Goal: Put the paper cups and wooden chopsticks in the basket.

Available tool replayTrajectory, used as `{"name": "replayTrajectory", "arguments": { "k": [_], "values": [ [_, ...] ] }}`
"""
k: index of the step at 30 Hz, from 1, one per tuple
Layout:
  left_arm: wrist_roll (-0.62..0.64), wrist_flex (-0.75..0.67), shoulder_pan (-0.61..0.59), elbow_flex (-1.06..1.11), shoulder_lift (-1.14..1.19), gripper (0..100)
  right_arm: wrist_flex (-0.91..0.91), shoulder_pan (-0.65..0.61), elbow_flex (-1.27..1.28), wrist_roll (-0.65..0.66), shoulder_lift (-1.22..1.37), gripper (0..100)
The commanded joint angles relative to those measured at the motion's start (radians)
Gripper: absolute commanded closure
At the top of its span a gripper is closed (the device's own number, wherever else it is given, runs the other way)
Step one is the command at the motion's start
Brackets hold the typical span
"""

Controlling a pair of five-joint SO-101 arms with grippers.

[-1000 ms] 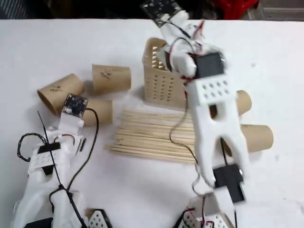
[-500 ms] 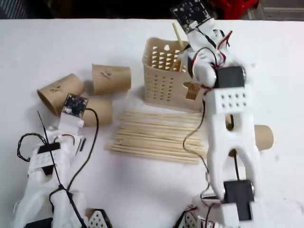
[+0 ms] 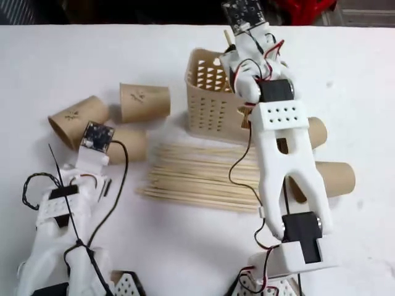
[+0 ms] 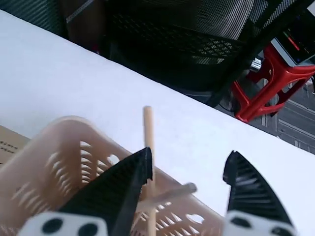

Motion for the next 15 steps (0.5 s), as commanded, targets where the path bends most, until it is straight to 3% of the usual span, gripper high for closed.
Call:
{"name": "replayTrajectory", "arguments": {
  "k": [1, 15],
  "values": [
    [-0.009, -0.025, 0.012, -0.005, -0.039, 80, -0.021, -0.044, -0.009, -0.009, -0.015, 75.5],
    [-0.009, -0.021, 0.012, -0.005, -0.039, 80, -0.064, -0.021, -0.009, -0.009, -0.001, 75.5]
  ]
}}
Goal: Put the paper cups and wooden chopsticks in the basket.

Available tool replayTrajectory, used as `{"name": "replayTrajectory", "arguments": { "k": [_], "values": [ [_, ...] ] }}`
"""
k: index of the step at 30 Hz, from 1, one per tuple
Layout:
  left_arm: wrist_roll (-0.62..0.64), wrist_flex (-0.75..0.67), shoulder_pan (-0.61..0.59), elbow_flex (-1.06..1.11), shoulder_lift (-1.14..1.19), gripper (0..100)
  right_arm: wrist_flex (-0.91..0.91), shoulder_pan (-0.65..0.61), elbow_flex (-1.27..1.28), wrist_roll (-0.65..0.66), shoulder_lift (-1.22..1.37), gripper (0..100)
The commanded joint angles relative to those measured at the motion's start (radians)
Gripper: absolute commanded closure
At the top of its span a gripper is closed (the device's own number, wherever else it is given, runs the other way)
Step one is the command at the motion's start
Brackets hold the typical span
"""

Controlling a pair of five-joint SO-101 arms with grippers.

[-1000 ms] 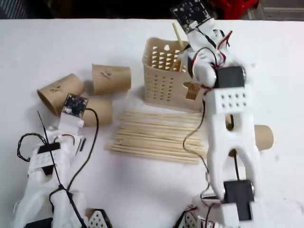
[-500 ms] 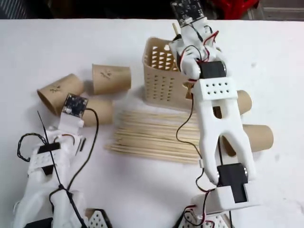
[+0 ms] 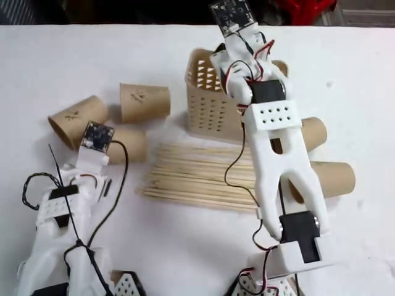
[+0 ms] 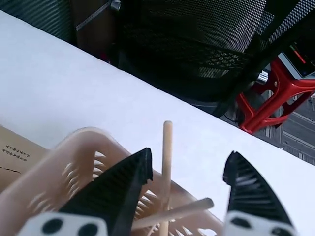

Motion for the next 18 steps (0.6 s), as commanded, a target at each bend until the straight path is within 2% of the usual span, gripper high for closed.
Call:
{"name": "replayTrajectory", "arguments": {
  "k": [1, 8, 13, 15, 18],
  "values": [
    [-0.009, -0.021, 0.012, -0.005, -0.039, 80, -0.030, 0.015, -0.009, -0.009, -0.004, 75.5],
    [-0.009, -0.021, 0.012, -0.005, -0.039, 80, -0.163, 0.051, -0.011, -0.009, 0.104, 75.6],
    [-0.009, -0.021, 0.012, -0.005, -0.039, 80, -0.163, 0.065, -0.012, -0.012, 0.113, 75.9],
    [-0.009, -0.021, 0.012, -0.005, -0.039, 80, -0.163, 0.081, -0.017, -0.017, 0.111, 79.0],
    [-0.009, -0.021, 0.012, -0.005, -0.039, 80, -0.170, 0.102, -0.018, -0.011, 0.104, 89.2]
  ]
}}
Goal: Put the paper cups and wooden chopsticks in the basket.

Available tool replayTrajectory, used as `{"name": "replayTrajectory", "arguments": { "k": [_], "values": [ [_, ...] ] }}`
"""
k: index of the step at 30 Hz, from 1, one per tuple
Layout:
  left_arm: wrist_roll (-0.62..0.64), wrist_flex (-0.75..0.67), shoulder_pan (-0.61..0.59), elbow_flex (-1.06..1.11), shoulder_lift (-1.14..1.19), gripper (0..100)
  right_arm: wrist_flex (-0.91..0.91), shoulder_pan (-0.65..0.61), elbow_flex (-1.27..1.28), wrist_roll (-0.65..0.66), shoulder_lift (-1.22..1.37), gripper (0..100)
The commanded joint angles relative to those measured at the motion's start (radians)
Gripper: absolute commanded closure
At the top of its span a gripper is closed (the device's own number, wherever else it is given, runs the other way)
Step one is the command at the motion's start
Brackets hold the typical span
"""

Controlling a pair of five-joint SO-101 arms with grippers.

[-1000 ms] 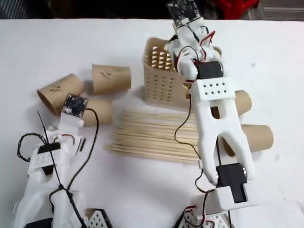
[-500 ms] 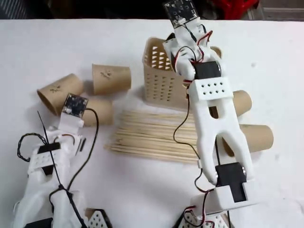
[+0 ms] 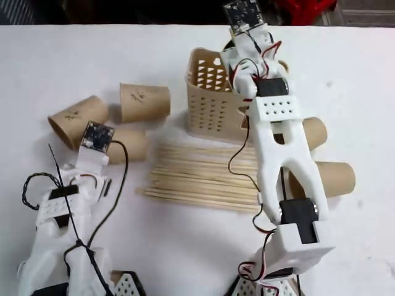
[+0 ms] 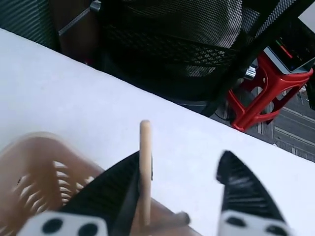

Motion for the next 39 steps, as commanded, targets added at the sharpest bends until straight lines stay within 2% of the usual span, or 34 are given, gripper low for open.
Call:
{"name": "replayTrajectory", "arguments": {
  "k": [1, 3, 10, 18, 22, 29, 34, 39],
  "values": [
    [-0.009, -0.021, 0.012, -0.005, -0.039, 80, -0.028, 0.050, -0.017, -0.003, -0.025, 92.9],
    [-0.009, -0.021, 0.012, -0.005, -0.039, 80, -0.028, 0.059, -0.015, -0.006, -0.050, 98.6],
    [-0.009, -0.021, 0.012, -0.005, -0.039, 80, -0.019, 0.122, -0.011, -0.009, -0.206, 98.2],
    [-0.009, -0.023, 0.012, -0.005, -0.039, 80, 0.105, 0.222, -0.017, -0.014, -0.404, 98.2],
    [-0.009, -0.023, 0.012, -0.005, -0.039, 80, 0.160, 0.222, -0.017, -0.127, -0.538, 98.2],
    [-0.009, -0.021, 0.012, -0.005, -0.039, 80, 0.171, 0.157, -0.017, -0.224, -0.786, 98.2],
    [-0.009, -0.021, 0.012, -0.005, -0.039, 80, 0.257, 0.134, -0.006, -0.161, -0.823, 97.8],
    [-0.009, -0.020, 0.012, -0.005, -0.039, 80, 0.403, 0.139, 0.133, -0.104, -0.714, 97.6]
  ]
}}
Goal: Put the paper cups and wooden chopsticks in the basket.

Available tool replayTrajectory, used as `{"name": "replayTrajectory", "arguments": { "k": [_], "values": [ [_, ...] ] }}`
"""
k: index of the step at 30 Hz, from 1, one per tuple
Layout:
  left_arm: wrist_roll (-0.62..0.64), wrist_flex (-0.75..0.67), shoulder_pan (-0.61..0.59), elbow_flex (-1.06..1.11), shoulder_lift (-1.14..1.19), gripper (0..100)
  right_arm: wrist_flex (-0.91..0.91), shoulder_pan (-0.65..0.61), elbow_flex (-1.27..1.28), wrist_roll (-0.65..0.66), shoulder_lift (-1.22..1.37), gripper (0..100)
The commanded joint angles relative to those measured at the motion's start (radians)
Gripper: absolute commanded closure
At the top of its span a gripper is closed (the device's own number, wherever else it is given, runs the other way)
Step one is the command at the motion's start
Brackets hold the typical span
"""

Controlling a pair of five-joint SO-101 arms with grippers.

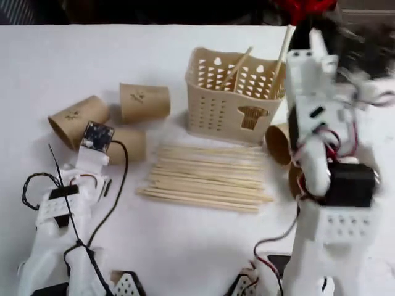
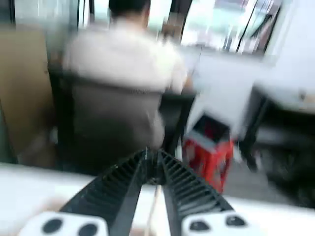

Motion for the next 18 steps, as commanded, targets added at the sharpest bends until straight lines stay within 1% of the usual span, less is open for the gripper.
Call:
{"name": "replayTrajectory", "arguments": {
  "k": [1, 2, 4, 6, 7, 12, 18],
  "values": [
    [-0.009, -0.020, 0.012, -0.005, -0.039, 80, 0.079, -0.015, 0.121, 0.038, 0.111, 97.1],
    [-0.009, -0.020, 0.012, -0.005, -0.039, 80, 0.079, -0.016, 0.144, 0.038, 0.140, 95.2],
    [-0.009, -0.020, 0.012, -0.005, -0.039, 80, 0.074, -0.016, 0.152, 0.031, 0.191, 87.2],
    [-0.009, -0.020, 0.012, -0.005, -0.039, 80, 0.033, -0.016, 0.150, 0.031, 0.226, 79.8],
    [-0.009, -0.020, 0.012, -0.005, -0.039, 80, 0.013, -0.016, 0.150, 0.031, 0.232, 78.0],
    [-0.009, -0.020, 0.012, -0.005, -0.039, 80, -0.058, -0.024, 0.175, 0.031, 0.254, 77.9],
    [-0.009, -0.021, 0.012, -0.005, -0.039, 80, -0.191, -0.008, 0.229, 0.031, 0.331, 78.3]
  ]
}}
